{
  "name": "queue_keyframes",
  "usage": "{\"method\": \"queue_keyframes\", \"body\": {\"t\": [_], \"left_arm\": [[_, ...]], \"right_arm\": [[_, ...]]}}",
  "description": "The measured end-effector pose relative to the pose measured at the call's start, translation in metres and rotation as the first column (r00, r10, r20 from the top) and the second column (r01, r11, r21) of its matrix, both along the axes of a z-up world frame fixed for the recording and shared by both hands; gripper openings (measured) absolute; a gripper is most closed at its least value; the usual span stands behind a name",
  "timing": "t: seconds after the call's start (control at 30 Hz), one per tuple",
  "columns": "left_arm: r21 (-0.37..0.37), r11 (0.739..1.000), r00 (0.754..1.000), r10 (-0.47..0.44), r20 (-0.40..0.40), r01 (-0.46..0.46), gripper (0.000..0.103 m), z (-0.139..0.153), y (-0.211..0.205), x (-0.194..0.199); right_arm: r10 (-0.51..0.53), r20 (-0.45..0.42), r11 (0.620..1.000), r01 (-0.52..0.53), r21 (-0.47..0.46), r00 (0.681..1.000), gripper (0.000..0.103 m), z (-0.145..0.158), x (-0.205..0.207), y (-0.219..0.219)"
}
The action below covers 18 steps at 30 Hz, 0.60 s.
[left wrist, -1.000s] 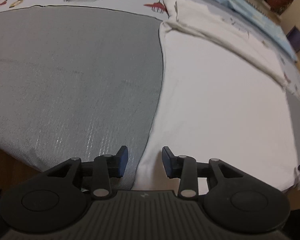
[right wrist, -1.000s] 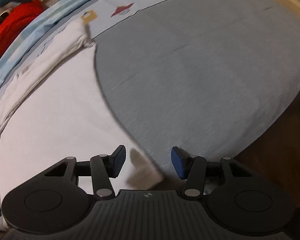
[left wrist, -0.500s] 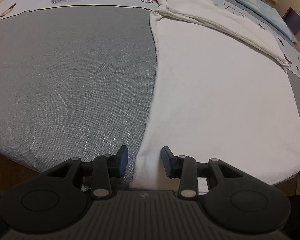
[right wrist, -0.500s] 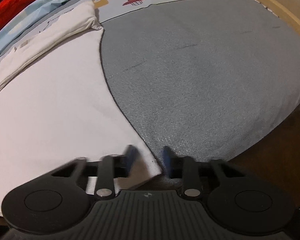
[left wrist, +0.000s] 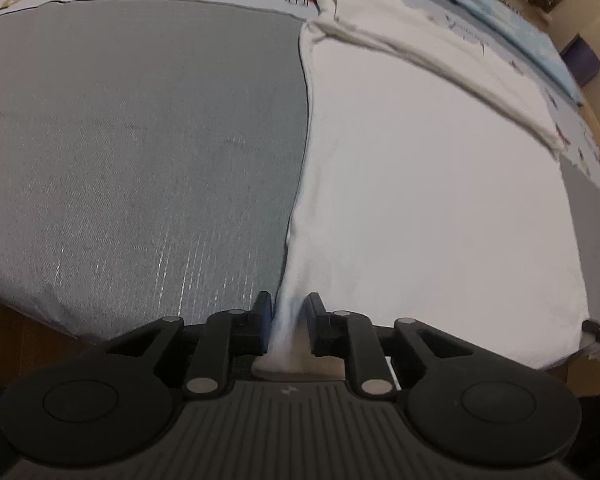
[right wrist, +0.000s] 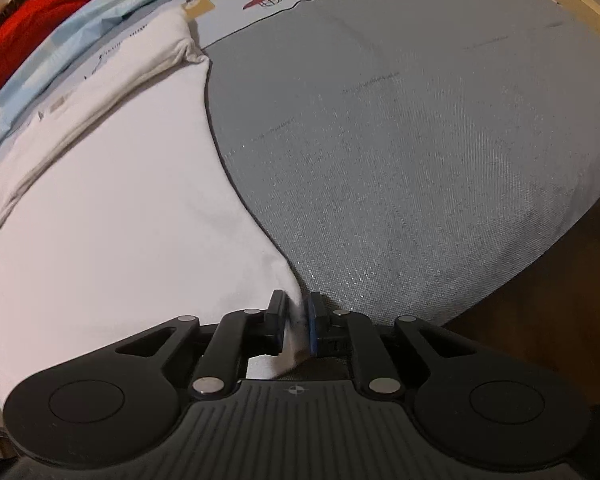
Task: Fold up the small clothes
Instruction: 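Grasp the shirt hem with the left tool while the right tool grasps it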
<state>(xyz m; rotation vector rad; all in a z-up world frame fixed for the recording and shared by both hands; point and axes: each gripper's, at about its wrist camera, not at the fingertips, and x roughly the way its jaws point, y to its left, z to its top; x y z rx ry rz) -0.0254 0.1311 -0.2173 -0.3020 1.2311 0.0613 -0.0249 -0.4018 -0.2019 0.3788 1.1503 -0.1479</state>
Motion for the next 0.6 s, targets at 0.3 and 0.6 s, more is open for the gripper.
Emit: {"method": "queue_keyframes", "body": {"t": [0.3,0.6], "left_arm": [[0.029,0.999,1.0,-0.025,-0.017,0.026,0.021,-0.0056,-0.0061,0.0029],[0.031,0.999,0.999,-0.031,-0.022,0.031,0.021,-0.0067,-0.0072,0.0005]], "right_arm": [[0.018,-0.005,1.0,-0.018,-0.015,1.0,0.014,-0.0027,0.0008,0.004],[0.035,-0.003,0.999,-0.035,-0.024,0.999,0.021,-0.0021,0.0002,0.0075]]}}
